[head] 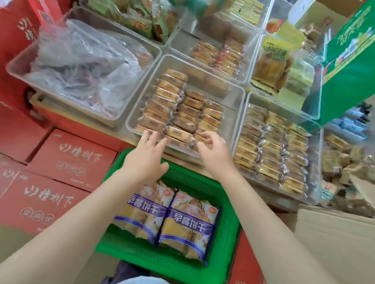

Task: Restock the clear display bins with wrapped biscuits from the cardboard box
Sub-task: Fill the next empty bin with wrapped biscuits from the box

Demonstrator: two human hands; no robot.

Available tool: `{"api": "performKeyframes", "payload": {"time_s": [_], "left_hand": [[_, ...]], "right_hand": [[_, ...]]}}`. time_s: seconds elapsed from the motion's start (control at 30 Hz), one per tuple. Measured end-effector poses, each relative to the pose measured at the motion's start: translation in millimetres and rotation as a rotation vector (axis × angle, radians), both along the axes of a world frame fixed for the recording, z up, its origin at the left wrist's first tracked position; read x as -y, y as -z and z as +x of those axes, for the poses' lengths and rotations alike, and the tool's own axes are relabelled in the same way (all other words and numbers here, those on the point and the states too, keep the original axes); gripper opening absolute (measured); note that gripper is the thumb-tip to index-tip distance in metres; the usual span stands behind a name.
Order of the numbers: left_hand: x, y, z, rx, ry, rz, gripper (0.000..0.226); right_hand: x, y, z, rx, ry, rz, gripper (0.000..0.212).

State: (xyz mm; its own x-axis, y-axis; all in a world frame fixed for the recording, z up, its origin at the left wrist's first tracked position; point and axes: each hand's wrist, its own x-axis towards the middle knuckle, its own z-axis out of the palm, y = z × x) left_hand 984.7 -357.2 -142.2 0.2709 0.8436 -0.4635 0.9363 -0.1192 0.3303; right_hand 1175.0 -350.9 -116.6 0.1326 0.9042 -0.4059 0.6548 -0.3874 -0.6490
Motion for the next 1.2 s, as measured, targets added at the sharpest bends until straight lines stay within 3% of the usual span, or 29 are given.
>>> {"api": "performKeyframes", "payload": {"time_s": [0.1,0.2,0.33,0.5,0.6,0.7,0.87,1.0,1.1,1.2], "left_hand": [[5.3,-44.8,34.0,0.187,-0.014,-0.028,0.04],[47.0,-77.8,91.9,0.46,-0.001,-0.055,0.032],[124.5,-93.5,187.0,0.674,0.01,-0.072,0.022],[224.3,-97.5,321.1,0.81,0.229,0.201,0.024],[266.1,-96.5,386.3,0.673,0.207,0.204,0.037],[289.1,-90.4,429.5,0.288,0.235,0.331,0.042],[292.0,-82.4,441.2,0.092,0.255,0.385,0.038],[293.6,-84.0,440.8,0.109,0.238,0.409,0.039],[294.1,-83.5,437.7,0.136,0.211,0.396,0.043],[290.4,-81.6,436.2,0.174,0.196,0.403,0.04]], "right_hand": [[51.7,-48.1,42.7,-0.117,0.035,0.121,0.017],[108.7,-89.6,97.3,-0.15,0.149,0.27,0.021],[179.1,-124.2,183.6,-0.131,0.356,0.473,0.022],[258.7,-113.3,311.4,-0.09,0.486,0.498,0.021],[300.4,-81.5,385.2,0.009,0.418,0.338,0.023],[329.0,-43.3,436.6,0.076,0.29,0.074,0.021],[336.0,-0.6,450.4,0.09,-0.135,-0.307,0.023],[319.7,21.9,433.1,0.272,-0.401,-0.405,0.02],[316.0,43.2,434.3,0.384,-0.451,-0.464,0.04],[319.1,64.6,438.8,0.475,-0.491,-0.429,0.046]]}}
